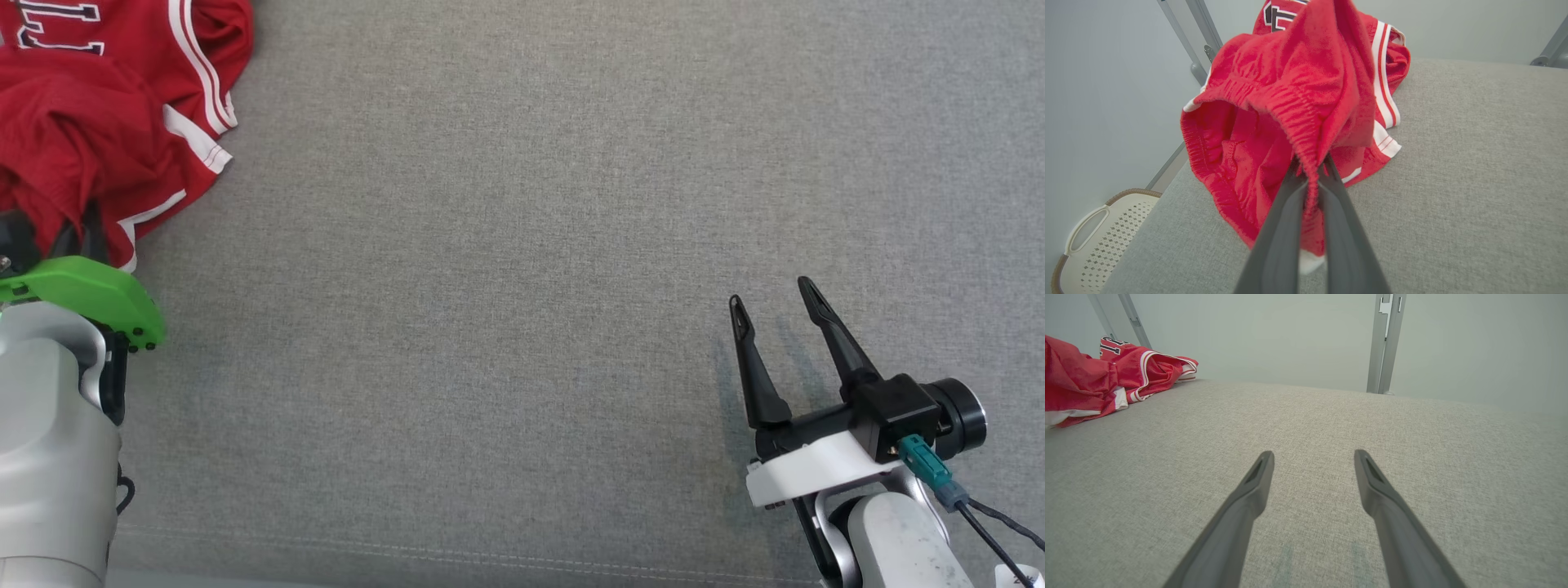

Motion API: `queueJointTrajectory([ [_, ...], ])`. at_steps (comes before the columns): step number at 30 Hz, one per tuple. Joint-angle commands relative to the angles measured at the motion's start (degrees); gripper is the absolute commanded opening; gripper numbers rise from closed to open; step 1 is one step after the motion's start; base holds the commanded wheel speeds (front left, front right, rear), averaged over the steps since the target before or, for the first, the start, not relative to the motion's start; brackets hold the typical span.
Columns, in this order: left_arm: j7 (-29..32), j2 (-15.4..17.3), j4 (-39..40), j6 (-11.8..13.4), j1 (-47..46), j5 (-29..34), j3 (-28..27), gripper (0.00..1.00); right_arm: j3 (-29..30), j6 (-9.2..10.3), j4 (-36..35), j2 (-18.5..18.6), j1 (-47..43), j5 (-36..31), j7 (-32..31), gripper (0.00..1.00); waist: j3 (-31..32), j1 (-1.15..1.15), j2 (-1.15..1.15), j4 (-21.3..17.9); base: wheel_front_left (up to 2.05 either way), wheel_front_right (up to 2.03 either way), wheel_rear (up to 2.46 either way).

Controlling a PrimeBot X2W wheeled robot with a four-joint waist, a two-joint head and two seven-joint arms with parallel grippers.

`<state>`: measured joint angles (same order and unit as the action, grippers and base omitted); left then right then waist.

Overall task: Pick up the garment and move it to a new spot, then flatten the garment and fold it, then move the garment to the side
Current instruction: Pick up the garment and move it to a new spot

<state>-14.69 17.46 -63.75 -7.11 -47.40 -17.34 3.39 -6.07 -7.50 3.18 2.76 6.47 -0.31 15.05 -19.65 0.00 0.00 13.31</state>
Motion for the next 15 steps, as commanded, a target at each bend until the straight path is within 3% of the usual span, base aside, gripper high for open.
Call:
queueJointTrajectory([
  [1,-0.4,0.7,1.1,-0.2,-1.2,0.5,0.5,0.00,0.0,0.02,0.2,0.2,-0.3,0.5,0.3,1.00,1.8,0.00,0.00,0.4,0.00,0.00,0.00],
  [15,1.5,1.0,18.8,-0.4,-2.8,-1.4,12.5,0.00,0.6,0.02,1.4,0.2,-3.9,5.5,0.3,1.00,12.4,0.00,0.00,-2.3,0.00,0.00,0.00],
])
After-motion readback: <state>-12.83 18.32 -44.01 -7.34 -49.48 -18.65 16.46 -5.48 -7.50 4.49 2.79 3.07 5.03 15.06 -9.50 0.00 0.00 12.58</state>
